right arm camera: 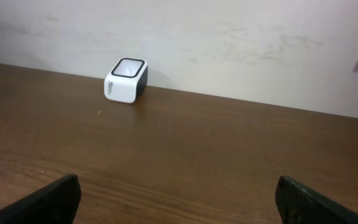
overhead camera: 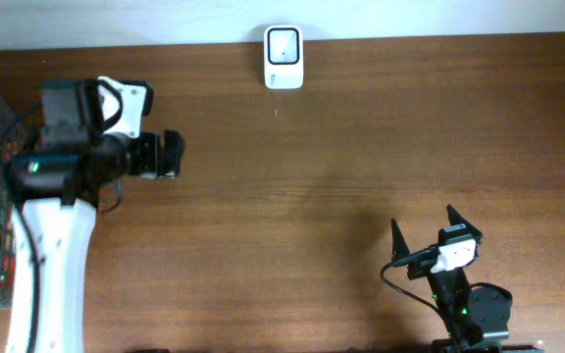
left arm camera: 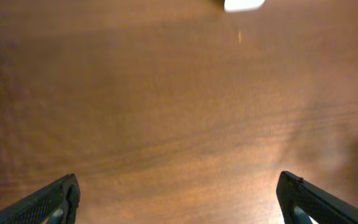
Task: Scan the item barcode
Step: 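Grasp the white tube with gold cap in the basket, left gripper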
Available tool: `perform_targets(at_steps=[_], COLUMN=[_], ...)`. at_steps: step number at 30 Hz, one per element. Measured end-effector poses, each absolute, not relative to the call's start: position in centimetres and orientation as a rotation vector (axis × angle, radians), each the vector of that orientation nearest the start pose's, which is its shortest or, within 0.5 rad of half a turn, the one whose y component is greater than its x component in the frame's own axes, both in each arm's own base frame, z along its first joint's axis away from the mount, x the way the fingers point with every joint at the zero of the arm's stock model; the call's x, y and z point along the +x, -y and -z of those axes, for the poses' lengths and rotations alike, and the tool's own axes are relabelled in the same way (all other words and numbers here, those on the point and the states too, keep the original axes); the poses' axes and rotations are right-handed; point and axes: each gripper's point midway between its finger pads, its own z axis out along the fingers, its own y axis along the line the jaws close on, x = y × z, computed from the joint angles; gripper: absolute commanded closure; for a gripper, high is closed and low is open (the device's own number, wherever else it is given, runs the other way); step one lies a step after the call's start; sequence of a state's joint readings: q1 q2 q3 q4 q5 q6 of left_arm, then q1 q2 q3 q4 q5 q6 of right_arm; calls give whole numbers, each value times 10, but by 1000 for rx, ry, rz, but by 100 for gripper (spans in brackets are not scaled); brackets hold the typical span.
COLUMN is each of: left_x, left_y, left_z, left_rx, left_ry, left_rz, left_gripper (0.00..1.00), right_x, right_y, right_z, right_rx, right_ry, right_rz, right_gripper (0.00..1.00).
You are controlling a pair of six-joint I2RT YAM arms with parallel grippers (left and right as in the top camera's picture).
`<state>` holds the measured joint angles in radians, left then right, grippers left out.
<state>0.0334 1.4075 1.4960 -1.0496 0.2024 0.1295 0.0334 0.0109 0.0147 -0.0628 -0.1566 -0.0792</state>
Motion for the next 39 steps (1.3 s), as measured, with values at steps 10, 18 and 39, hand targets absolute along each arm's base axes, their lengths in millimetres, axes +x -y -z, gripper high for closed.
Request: perform_targets(at_steps=[10, 18, 39], left_x=[393, 320, 292], left_y=[-112, -237, -334], left_z=[-366, -374, -237], left_rx=[-295, -739, -886], left_ry=[-2212, -2135, -2385], left_rz=[-99, -350, -449], left_gripper=[1, 1, 0], right_x=[243, 243, 243], right_y=[-35, -35, -35], right_z=[-163, -163, -163], right_rx=[-211, -212, -211], right_ry=[-1617, -1616, -1616], right_rz=[-93, -92, -93], right_gripper=[1, 1, 1])
